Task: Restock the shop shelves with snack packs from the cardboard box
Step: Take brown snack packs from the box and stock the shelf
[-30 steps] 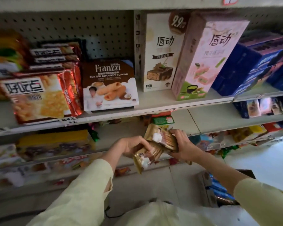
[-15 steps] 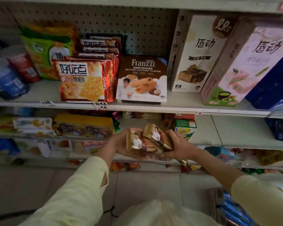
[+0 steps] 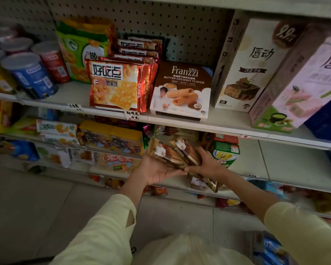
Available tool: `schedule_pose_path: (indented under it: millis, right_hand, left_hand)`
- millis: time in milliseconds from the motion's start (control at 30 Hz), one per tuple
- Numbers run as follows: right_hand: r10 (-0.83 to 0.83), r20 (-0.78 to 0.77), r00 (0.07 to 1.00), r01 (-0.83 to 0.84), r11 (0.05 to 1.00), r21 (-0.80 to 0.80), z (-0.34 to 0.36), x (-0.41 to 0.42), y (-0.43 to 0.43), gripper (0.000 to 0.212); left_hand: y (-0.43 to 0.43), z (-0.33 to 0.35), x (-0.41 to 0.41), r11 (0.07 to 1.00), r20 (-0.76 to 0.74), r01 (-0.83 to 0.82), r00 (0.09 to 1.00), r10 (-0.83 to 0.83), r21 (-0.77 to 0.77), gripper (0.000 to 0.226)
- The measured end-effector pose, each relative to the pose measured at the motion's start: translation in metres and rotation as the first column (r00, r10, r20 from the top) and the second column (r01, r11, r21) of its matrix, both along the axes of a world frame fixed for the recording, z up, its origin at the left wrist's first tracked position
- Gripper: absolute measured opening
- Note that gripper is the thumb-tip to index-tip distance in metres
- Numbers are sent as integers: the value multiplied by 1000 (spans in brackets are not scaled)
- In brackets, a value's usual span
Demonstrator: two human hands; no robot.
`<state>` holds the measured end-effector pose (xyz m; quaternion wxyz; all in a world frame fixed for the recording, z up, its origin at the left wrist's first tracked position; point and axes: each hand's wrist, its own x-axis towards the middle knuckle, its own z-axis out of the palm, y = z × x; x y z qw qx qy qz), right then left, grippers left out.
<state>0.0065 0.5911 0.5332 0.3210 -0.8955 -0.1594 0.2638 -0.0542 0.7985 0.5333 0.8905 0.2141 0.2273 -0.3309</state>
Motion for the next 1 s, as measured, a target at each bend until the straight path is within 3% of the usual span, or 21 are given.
schedule_pose_path:
  millis: [133,267,367,567,667,733,867,1000]
  right_hand:
    - [-13,-4,1000,13,998,-61,-1,8,5,94]
    - [-15,44,999,19,993,-113,0,9,10,88]
    - [-32,59,998,37,995,-91,-2,9,13,83]
    - [-80,26,996,82,993,-83,-4,18,17,85]
    - [-65,-20,998,62,993,-99,-3,23,18,87]
    - [-28,-40,999,24,996,-90,-3,20,22,85]
    - [-33,-51,998,33,999,-9,-4,8,37,79]
    - [-45,-22,999,46,998,44,-1,5,54,64]
  left_hand:
    - [1,-1,2,1000,-11,-17,1000,17,6,110]
    - [-1,0,4,997,-45,-22,999,26,79,134]
    - [-8,7,4,991,-20,-51,998,54,125,138]
    - [-17,8,-2,983,64,-117,992,109,141,125]
    - [-25,5,-1,907,124,-3,991,-55,422,91]
    - [-30,0,4,856,107,-23,994,-38,516,75]
    - [-37,-2,11,826,96,-145,989,110,545,73]
    - [-40,-4,10,832,90,-181,983,157,524,87]
